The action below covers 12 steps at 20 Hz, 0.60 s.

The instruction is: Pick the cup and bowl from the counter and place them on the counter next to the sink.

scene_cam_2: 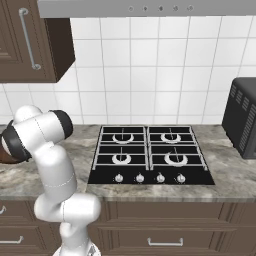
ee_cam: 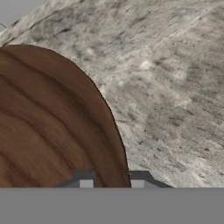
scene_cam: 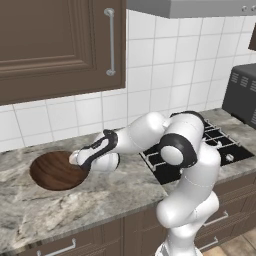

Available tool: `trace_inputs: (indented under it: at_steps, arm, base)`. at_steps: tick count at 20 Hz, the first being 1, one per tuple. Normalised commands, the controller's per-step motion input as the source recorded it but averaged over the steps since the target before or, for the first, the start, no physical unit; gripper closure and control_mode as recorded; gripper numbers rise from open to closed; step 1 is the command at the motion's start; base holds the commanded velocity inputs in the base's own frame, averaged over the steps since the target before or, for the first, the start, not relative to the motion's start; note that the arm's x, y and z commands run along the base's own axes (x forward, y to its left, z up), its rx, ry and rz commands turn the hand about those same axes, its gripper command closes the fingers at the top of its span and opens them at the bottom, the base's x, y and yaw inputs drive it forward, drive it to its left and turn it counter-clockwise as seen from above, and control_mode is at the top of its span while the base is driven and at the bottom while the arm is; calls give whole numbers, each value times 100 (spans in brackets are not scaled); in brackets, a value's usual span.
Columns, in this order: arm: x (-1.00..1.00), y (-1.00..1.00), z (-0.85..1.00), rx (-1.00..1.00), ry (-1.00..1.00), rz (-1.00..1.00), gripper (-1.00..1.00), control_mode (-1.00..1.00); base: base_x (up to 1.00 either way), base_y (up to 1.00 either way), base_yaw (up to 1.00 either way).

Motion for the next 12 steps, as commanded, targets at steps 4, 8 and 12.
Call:
trace_inputs:
  at_steps: [4, 8, 12]
  arm:
    - [0, 0, 0, 0, 0, 0, 100, -100]
    - [0, 2, 0, 0, 1, 0, 100, -100]
    - [-3, -6, 4, 0, 3, -1, 100, -100]
  base:
    - [0, 0, 0]
    - [0, 0, 0]
    - [0, 0, 0]
